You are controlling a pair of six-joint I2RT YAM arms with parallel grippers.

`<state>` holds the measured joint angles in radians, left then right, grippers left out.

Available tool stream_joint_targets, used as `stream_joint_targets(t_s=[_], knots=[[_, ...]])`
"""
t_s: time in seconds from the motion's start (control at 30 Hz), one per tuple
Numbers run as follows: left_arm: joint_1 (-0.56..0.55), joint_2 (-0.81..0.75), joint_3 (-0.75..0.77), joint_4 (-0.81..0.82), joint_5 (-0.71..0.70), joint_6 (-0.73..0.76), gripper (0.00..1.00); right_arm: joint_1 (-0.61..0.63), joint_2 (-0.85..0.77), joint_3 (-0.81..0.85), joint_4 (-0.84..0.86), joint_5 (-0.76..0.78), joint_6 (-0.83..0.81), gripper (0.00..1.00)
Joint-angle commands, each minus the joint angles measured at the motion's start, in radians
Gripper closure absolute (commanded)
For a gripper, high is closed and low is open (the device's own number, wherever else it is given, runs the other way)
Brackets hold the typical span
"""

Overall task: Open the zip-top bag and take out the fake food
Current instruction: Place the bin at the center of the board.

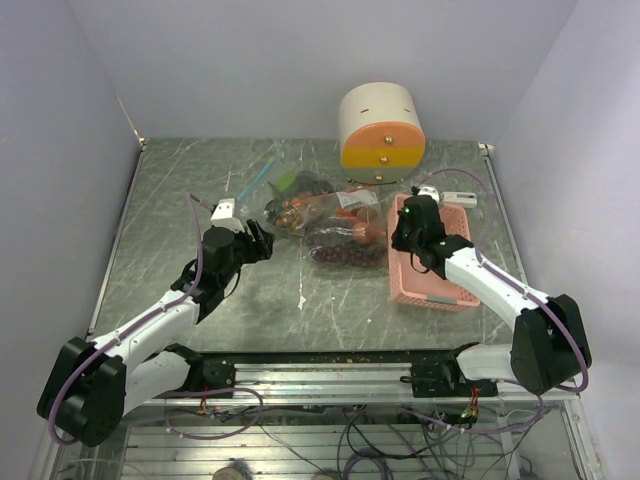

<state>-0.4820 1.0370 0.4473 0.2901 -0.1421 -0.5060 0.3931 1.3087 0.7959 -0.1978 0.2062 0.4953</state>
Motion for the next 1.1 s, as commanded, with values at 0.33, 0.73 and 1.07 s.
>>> stream_joint_targets(t_s=[0.33,0.73,1.07], knots=[[-0.008,0.011,0.035,0.023,0.03,-0.006,0.28,0.148,0.1,0.121,-0.132,0.319,-0.082,1.0],[-0.009,0.003,0.036,0.013,0.018,-0.002,0.28,0.135,0.132,0.064,-0.083,0.424,-0.173,1.0],[-0.009,-0.002,0.035,0.009,0.016,0.001,0.28,0.139,0.07,0.04,-0.083,0.47,-0.193,0.6]])
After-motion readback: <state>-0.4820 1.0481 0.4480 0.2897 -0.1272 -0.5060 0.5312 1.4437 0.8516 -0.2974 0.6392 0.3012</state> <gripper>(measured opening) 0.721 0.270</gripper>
